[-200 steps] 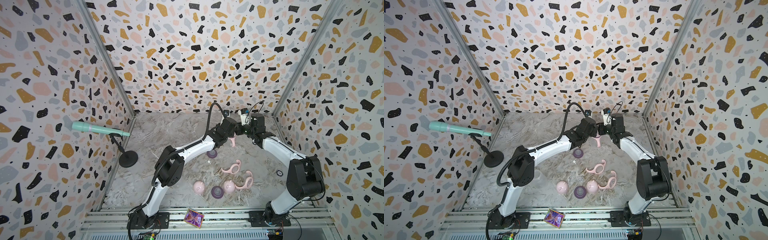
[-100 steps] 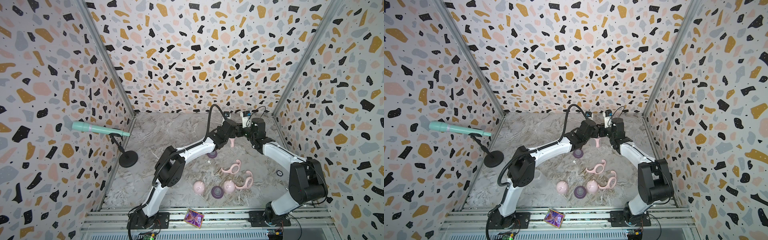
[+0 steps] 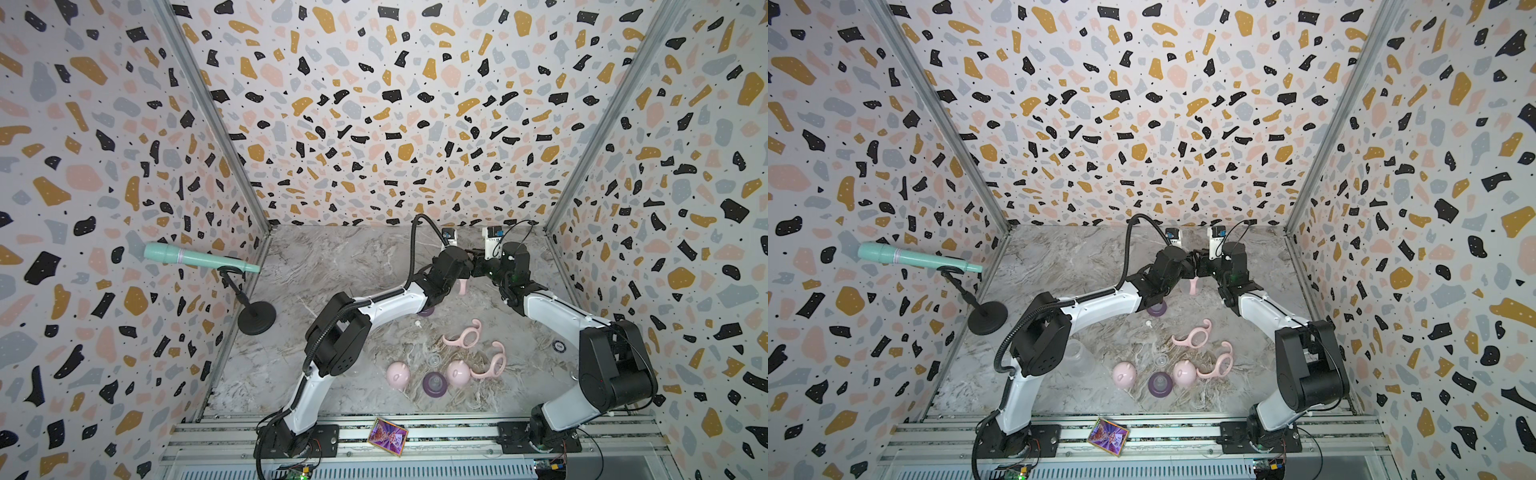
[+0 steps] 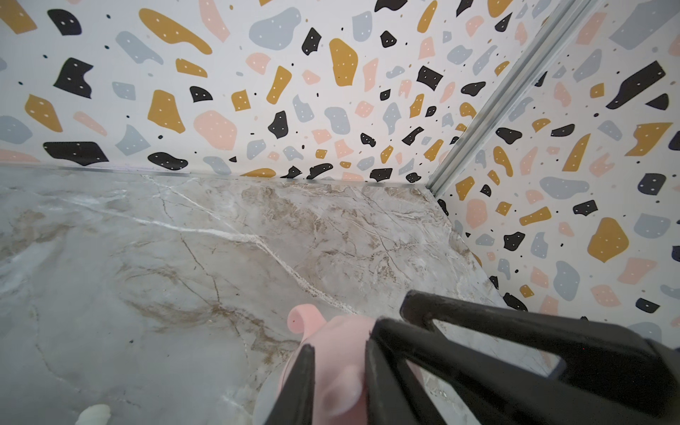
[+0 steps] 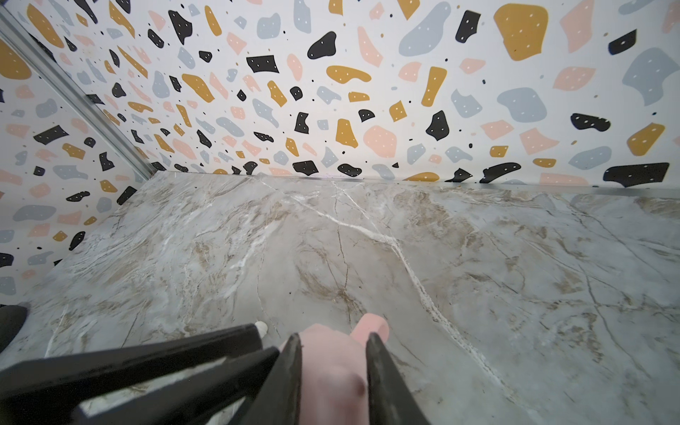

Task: Assemble the baby bottles
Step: Close the lid on the baby bottle.

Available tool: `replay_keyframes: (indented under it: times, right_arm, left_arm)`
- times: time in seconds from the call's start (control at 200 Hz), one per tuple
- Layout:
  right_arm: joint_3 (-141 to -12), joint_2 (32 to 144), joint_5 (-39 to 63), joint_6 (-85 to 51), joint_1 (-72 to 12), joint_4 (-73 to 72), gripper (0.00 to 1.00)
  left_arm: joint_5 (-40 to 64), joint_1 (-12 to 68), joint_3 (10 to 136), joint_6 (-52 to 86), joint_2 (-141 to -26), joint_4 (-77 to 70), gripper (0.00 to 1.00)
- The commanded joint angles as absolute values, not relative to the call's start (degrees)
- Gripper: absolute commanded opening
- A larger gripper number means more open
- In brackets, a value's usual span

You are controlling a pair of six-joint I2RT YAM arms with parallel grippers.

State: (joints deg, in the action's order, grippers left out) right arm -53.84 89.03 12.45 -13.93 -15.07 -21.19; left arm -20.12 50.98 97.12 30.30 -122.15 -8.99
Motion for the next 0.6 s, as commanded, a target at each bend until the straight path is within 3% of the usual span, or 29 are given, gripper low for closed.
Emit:
replay_keyframes:
  times: [0.0, 0.335, 0.591]
  right_arm:
    - [-52.53, 92.09, 16.06, -13.61, -17.41, -3.66, 0.31]
    - [-56.64, 92.38, 15.84, -13.45, -14.88, -0.51, 0.31]
    - [-63.13, 92.27, 15.60, -11.87, -14.34, 3.37, 0.32]
  left_arm:
    - [-15.26, 51.53, 100.00, 27.40, -123.12, 4.09, 0.29]
    - [-14.82, 46.18, 112.99, 21.10, -112.18, 15.19, 0.43]
    - [-18.80, 43.91, 88.53, 19.27, -93.39, 12.77, 0.59]
